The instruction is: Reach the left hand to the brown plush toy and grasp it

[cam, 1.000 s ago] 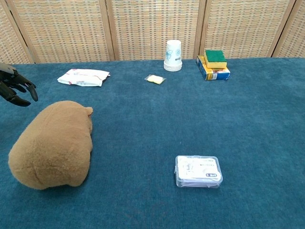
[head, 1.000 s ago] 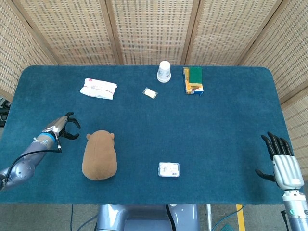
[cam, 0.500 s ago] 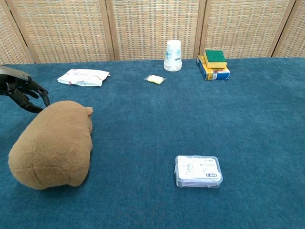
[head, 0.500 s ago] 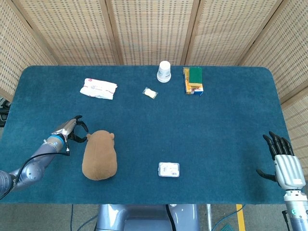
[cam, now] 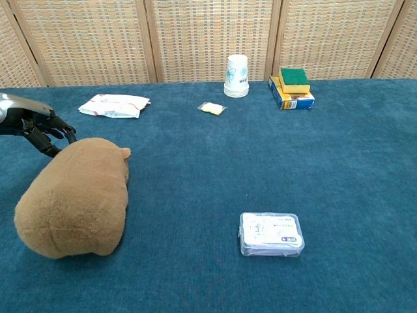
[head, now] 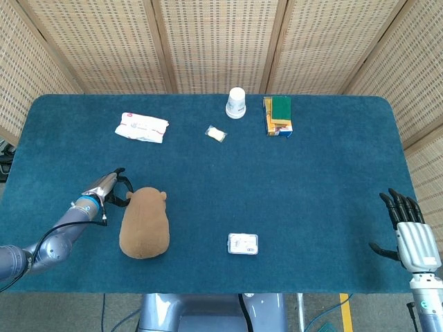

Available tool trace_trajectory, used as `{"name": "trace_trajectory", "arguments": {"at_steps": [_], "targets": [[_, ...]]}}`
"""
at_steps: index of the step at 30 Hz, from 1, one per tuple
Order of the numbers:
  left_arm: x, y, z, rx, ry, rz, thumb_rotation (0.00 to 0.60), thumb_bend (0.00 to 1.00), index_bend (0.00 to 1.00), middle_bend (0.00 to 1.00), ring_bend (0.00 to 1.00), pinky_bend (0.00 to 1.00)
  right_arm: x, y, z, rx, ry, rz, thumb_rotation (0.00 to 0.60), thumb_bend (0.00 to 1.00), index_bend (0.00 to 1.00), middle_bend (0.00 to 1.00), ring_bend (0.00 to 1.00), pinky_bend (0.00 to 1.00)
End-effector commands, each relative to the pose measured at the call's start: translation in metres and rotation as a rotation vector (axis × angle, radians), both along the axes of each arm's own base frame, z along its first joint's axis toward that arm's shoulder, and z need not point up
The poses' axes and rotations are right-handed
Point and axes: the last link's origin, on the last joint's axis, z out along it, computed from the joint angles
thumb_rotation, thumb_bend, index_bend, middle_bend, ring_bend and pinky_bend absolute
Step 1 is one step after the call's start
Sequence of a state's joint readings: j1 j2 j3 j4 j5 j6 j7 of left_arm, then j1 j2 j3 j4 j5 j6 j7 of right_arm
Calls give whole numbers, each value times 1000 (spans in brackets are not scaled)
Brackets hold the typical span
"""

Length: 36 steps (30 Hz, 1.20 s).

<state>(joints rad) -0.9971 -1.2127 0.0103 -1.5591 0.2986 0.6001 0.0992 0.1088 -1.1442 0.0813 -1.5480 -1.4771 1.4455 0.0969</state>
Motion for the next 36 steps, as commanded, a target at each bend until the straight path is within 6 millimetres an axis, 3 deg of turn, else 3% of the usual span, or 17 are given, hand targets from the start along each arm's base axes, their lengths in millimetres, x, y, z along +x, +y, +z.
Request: {"name": "trace_trajectory", "arguments": {"at_steps": [1,19,36], "targets": [[2,0,-1,-1,-4,-4,600,428,472,0,0,0,0,0,0,-1,0,1,600,139,0,0,0,0],[7,-4,-7,-7,-22,-16,600,520,520,0,0,0,0,0,1,3,-2,-1,600,139,0,0,0,0],[8,-8,0,-2,-28,-19,600,526,585,0,0,0,2,1,0,6,-6,4,600,139,0,0,0,0]]}}
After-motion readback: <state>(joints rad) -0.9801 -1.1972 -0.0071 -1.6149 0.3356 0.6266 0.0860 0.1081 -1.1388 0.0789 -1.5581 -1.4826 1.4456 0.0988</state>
